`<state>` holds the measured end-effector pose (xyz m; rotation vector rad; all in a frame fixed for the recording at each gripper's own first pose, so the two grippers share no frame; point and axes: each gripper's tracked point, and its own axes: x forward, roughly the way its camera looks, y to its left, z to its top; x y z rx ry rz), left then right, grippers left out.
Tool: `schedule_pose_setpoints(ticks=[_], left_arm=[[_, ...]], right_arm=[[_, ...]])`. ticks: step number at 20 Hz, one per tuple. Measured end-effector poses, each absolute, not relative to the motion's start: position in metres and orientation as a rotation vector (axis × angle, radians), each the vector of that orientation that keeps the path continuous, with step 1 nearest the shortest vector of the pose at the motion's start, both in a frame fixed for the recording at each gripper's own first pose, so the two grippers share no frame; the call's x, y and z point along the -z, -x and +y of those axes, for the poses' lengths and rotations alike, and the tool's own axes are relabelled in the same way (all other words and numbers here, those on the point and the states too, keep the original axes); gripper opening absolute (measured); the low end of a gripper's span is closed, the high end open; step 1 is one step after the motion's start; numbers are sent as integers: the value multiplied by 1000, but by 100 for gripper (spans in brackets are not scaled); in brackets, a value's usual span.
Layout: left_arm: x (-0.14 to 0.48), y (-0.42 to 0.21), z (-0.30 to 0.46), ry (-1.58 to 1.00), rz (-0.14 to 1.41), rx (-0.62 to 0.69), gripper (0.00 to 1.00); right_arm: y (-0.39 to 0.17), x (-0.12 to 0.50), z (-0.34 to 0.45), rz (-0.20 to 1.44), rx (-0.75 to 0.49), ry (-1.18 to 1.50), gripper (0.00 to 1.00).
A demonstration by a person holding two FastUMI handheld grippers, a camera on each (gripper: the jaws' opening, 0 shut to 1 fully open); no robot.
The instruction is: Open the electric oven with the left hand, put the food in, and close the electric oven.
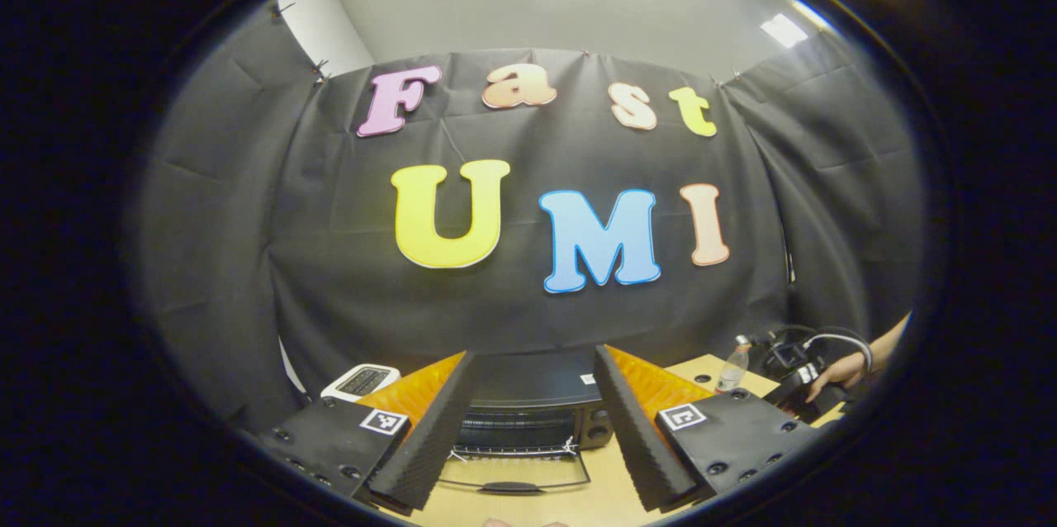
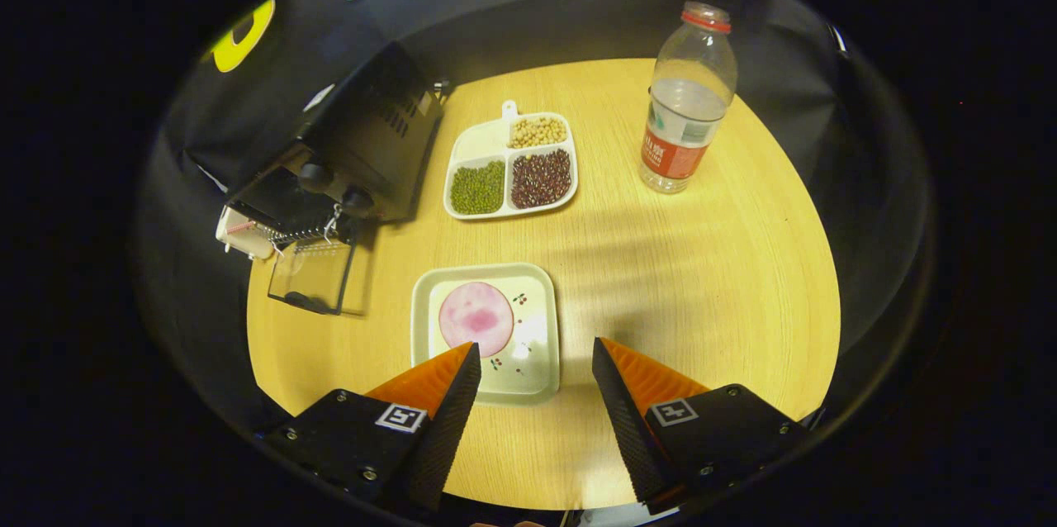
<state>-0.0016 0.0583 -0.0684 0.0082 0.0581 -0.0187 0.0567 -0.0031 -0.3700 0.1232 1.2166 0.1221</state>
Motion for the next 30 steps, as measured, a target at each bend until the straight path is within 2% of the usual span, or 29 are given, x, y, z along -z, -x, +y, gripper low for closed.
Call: schedule_pose_setpoints(ticks=[2, 3, 4, 5, 6, 9, 10, 12, 13, 17, 19, 20, 21, 22, 23, 24, 26, 27, 30], left_arm=[[59, 7, 65, 0, 52, 7, 95], [58, 10, 69, -4, 53, -2, 99], [61, 13, 74, -10, 60, -14, 95], [63, 15, 79, -16, 68, -23, 98], [66, 17, 83, -18, 76, -31, 95], [73, 24, 95, -10, 94, -51, 95], [76, 24, 99, -9, 102, -59, 99], [77, 26, 103, -1, 109, -66, 95], [79, 25, 103, 2, 109, -68, 99], [82, 22, 100, 14, 113, -56, 99], [82, 22, 97, 14, 112, -47, 99], [84, 21, 96, 15, 115, -42, 95], [85, 20, 95, 17, 116, -41, 95], [85, 20, 94, 19, 116, -41, 95], [82, 21, 93, 23, 113, -40, 97], [81, 20, 93, 24, 108, -38, 99], [77, 20, 94, 17, 100, -35, 99], [75, 21, 95, 12, 98, -35, 95], [73, 19, 97, 11, 102, -37, 95]], right_arm=[[-65, 388, -5, 1253, -111, -104, 83], [-68, 397, -9, 1270, -100, -84, 83], [-69, 406, -13, 1288, -85, -62, 83], [-72, 413, -16, 1304, -73, -44, 83], [-73, 420, -17, 1318, -67, -31, 84], [-76, 433, -22, 1347, -48, 27, 83], [-77, 438, -28, 1351, -35, 65, 84], [-78, 444, -28, 1355, -36, 64, 84], [-79, 440, -28, 1357, -36, 61, 84], [-79, 437, -29, 1359, -30, 53, 84], [-78, 439, -23, 1355, -52, 52, 80], [-76, 441, -16, 1352, -88, 52, 60], [-72, 443, -11, 1368, -118, 29, 53], [-66, 437, -9, 1387, -124, 8, 10], [-65, 434, -9, 1385, -115, -46, 9], [-62, 440, -12, 1379, -126, -85, 1], [-57, 440, -12, 1348, -135, -158, 1], [-50, 441, -11, 1347, -145, -209, 1], [-36, 440, -5, 1331, -146, -447, 0]])
